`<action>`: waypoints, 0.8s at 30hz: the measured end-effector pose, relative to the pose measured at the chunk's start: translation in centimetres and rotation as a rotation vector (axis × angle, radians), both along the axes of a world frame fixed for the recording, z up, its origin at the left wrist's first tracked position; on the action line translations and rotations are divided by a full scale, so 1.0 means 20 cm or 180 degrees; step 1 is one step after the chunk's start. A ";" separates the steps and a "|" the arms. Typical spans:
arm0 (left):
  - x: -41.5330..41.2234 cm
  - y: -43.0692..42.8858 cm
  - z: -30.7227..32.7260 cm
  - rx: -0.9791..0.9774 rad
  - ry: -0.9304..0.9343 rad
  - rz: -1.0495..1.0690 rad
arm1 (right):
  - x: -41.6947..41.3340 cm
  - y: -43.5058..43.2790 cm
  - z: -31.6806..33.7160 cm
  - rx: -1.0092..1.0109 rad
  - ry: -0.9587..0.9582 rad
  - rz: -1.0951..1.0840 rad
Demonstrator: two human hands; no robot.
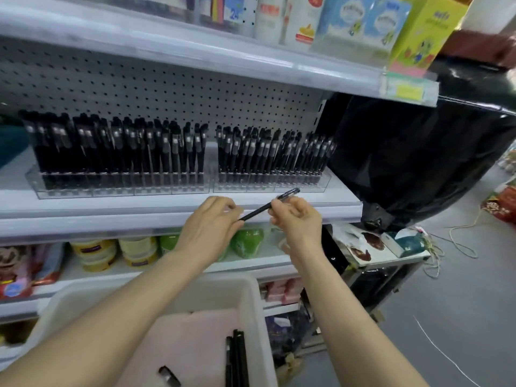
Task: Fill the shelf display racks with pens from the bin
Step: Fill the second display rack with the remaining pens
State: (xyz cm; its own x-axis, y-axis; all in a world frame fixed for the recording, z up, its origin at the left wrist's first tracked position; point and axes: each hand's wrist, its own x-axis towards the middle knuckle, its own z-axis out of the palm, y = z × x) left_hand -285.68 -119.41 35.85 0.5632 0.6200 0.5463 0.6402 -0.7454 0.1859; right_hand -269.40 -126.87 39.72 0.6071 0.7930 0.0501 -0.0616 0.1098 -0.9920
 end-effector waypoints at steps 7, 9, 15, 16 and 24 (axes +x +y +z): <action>0.17 0.23 0.12 0.0193 0.0250 0.0544 | 0.35 0.24 0.28 0.0166 -0.2097 -0.0622; 0.18 0.26 0.11 0.0225 0.0344 0.0629 | 0.39 0.32 0.32 0.0224 -0.2322 -0.0629; 0.21 0.27 0.09 0.0232 0.0222 0.0777 | 0.40 0.50 0.34 -0.0067 -0.2845 -0.0310; 0.21 0.28 0.09 0.0239 0.0209 0.0786 | 0.39 0.52 0.33 -0.0185 -0.2917 -0.0215; 0.19 0.30 0.07 0.0206 0.0224 0.0670 | 0.35 0.58 0.17 -0.0571 -0.2942 -0.0159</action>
State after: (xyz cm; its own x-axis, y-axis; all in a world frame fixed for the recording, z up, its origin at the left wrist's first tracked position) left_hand -281.85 -113.41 37.20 0.4633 0.6927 0.5528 0.7926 -0.6029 0.0912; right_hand -262.34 -115.34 43.14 0.4212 0.8097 0.4086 0.7589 -0.0680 -0.6476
